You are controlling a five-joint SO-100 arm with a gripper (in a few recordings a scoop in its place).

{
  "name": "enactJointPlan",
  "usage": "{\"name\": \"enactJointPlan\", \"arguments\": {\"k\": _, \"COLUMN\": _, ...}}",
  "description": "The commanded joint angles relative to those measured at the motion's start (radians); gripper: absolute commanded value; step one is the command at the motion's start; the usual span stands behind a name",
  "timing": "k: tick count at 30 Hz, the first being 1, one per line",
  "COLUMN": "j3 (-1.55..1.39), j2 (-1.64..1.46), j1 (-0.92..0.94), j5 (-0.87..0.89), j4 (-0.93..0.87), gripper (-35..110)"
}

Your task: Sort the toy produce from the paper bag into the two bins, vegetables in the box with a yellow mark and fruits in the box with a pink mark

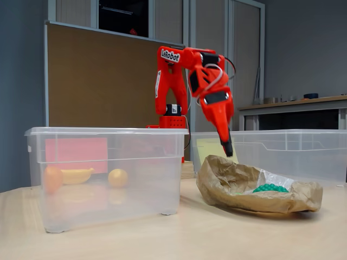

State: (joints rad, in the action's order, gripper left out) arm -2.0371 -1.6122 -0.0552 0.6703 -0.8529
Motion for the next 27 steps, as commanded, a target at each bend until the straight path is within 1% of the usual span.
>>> {"name": "enactJointPlan", "arguments": {"k": 1, "j3": 0.052, "j2": 0.074, "j1": -0.080, "j5": 0.104, "j4": 0.005, "gripper": 37}}
{"name": "enactJointPlan", "arguments": {"k": 4, "j3": 0.091, "j2": 0.129, "j1": -0.114, "j5": 0.150, "j4": -0.009, "gripper": 37}}
{"name": "enactJointPlan", "arguments": {"k": 8, "j3": 0.146, "j2": 0.198, "j1": -0.121, "j5": 0.158, "j4": -0.023, "gripper": 38}}
{"name": "enactJointPlan", "arguments": {"k": 20, "j3": 0.192, "j2": 0.433, "j1": -0.040, "j5": 0.232, "j4": -0.018, "gripper": 60}}
{"name": "enactJointPlan", "arguments": {"k": 24, "j3": 0.207, "j2": 0.469, "j1": -0.041, "j5": 0.298, "j4": -0.021, "gripper": 59}}
{"name": "enactJointPlan", "arguments": {"k": 27, "j3": 0.222, "j2": 0.491, "j1": -0.054, "j5": 0.347, "j4": -0.043, "gripper": 55}}
